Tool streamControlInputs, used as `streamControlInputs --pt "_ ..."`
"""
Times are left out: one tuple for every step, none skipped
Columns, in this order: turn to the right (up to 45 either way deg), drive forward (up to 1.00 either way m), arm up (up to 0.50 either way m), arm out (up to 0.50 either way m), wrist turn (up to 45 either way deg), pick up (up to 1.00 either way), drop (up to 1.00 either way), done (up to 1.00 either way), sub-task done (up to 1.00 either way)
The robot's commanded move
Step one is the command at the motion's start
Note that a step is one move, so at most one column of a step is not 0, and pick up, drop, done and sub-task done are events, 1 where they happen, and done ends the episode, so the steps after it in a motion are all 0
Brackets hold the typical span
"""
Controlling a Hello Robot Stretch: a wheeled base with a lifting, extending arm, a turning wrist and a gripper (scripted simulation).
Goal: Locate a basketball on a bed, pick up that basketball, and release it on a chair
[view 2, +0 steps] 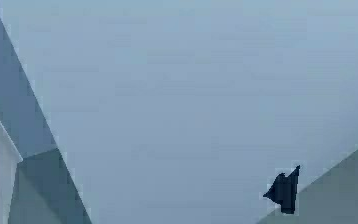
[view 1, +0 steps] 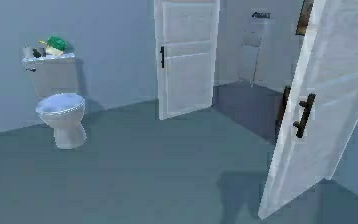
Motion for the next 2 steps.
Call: streamControlInputs --pt "-45.0 0.0 0.0 0.0 0.0 0.0 0.0 0.0 0.0" --pt "-45.0 0.0 0.0 0.0 0.0 0.0 0.0 0.0 0.0"
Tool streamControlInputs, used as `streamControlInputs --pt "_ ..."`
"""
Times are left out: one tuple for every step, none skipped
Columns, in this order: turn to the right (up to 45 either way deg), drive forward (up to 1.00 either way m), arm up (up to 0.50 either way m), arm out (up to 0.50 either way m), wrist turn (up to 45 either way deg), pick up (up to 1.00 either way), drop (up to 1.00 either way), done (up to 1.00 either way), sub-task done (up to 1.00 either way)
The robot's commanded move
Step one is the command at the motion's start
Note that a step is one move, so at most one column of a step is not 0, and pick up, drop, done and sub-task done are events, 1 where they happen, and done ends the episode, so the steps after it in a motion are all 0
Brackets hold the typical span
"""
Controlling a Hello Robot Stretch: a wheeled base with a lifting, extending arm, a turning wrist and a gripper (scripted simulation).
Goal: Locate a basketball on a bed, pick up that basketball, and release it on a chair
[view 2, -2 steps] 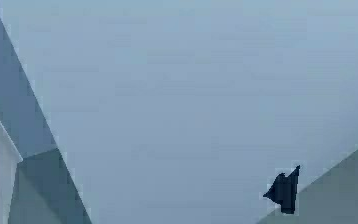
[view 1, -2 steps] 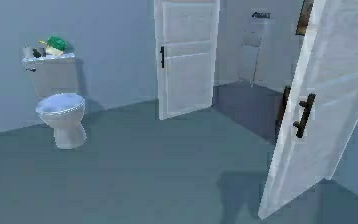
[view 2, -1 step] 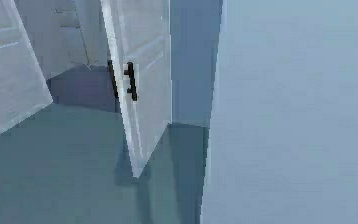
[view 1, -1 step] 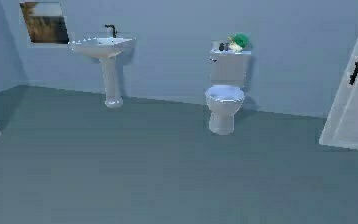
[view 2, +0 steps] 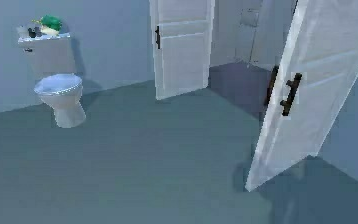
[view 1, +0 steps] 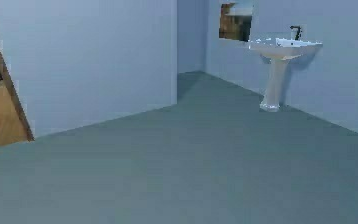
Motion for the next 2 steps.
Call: streamControlInputs --pt "-27.0 0.0 0.0 0.0 0.0 0.0 0.0 0.0 0.0" --pt "0.0 0.2 0.0 0.0 0.0 0.0 0.0 0.0 0.0"
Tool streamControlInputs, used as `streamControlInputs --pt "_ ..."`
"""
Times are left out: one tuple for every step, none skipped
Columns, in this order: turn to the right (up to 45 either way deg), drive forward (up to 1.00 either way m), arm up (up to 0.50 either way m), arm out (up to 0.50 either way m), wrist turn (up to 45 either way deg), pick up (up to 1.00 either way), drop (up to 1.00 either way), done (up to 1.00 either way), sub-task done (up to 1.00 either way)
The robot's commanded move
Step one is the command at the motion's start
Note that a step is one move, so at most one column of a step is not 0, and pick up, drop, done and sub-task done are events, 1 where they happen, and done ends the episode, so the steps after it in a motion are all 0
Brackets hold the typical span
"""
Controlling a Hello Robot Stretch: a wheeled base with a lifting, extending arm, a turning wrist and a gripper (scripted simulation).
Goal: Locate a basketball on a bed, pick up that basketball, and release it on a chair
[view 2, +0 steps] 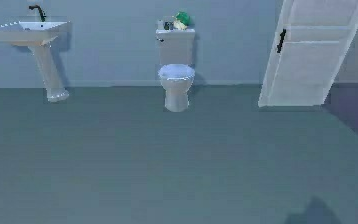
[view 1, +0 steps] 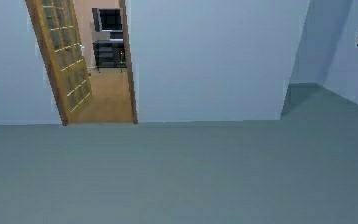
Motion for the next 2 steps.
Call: streamControlInputs --pt "45.0 0.0 0.0 0.0 0.0 0.0 0.0 0.0 0.0" --pt "36.0 0.0 0.0 0.0 0.0 0.0 0.0 0.0 0.0"
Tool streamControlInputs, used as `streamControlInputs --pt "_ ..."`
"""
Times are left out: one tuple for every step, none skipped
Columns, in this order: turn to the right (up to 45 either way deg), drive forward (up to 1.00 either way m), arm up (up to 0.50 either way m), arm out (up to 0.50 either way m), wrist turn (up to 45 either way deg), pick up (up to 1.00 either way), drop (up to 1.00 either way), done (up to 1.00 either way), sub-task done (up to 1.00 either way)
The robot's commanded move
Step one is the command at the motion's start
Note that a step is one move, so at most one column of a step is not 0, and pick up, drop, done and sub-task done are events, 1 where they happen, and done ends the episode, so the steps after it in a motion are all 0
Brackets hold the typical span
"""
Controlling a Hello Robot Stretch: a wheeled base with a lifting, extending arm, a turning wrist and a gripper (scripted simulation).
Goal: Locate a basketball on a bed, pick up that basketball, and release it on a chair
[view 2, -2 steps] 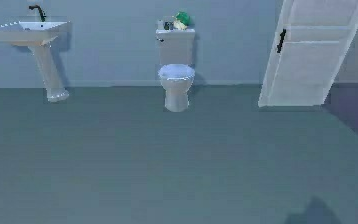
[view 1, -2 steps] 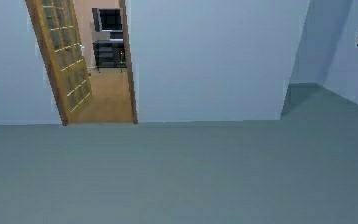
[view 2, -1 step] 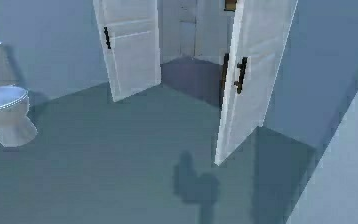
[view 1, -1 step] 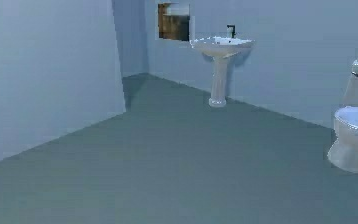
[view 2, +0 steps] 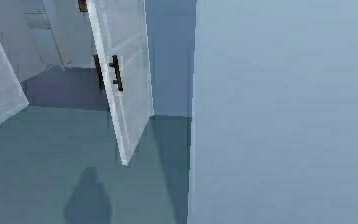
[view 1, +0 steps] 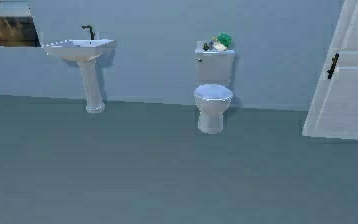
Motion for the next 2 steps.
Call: streamControlInputs --pt "0.0 0.15 0.0 0.0 0.0 0.0 0.0 0.0 0.0" --pt "45.0 0.0 0.0 0.0 0.0 0.0 0.0 0.0 0.0"
